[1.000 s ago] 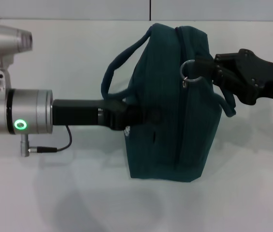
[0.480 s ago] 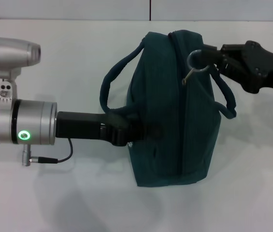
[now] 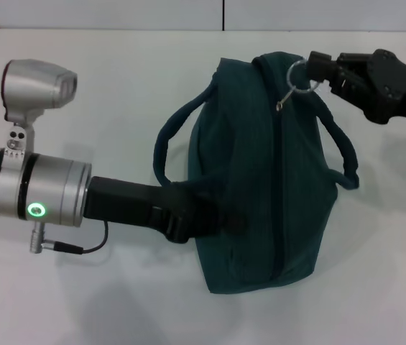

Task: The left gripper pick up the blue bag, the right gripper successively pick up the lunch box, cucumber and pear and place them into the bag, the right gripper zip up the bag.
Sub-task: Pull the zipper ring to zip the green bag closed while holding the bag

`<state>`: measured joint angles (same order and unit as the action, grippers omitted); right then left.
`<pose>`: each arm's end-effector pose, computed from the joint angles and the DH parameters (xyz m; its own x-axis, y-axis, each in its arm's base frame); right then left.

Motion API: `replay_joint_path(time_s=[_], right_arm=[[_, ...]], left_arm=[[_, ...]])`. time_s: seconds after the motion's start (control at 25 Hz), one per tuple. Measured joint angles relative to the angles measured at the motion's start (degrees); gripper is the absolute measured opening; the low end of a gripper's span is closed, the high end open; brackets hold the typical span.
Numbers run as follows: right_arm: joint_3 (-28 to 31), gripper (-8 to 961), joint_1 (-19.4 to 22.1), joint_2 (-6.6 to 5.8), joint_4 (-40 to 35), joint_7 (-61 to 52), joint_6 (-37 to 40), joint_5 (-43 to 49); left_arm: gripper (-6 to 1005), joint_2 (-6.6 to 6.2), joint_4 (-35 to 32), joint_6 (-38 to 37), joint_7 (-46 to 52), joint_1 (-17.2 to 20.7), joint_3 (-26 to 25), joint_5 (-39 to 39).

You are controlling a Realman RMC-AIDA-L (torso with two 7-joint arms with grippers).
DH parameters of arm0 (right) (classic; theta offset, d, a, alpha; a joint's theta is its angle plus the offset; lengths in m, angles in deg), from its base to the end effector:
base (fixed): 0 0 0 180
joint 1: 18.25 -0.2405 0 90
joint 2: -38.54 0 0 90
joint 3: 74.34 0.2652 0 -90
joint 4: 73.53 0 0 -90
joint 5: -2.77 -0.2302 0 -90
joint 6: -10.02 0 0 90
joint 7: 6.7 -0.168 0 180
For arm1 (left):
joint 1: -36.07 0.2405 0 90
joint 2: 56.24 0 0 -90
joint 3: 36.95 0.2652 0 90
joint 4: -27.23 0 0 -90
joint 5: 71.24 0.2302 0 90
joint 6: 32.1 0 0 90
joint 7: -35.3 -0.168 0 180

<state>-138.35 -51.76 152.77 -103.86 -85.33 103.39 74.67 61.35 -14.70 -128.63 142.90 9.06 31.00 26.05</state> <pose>0.1845 0.3744 -0.0038 0.5552 -0.2231 -0.8012 -0.3345 -0.9419 0.0305 -0.2197 0.3121 -0.0559 0.6455 0.6735 0.3601 0.5773 -0.7390 0.3473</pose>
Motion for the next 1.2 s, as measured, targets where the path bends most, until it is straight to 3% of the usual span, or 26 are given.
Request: replay_joint_path(time_s=[1.2], right_arm=[[2.1,18,0.7,0.67,0.3,-0.1,-9.6,-0.2]], left_arm=[[112,-0.49,0.0,-5.7,-7.1,-2.2,0.1,5.7]])
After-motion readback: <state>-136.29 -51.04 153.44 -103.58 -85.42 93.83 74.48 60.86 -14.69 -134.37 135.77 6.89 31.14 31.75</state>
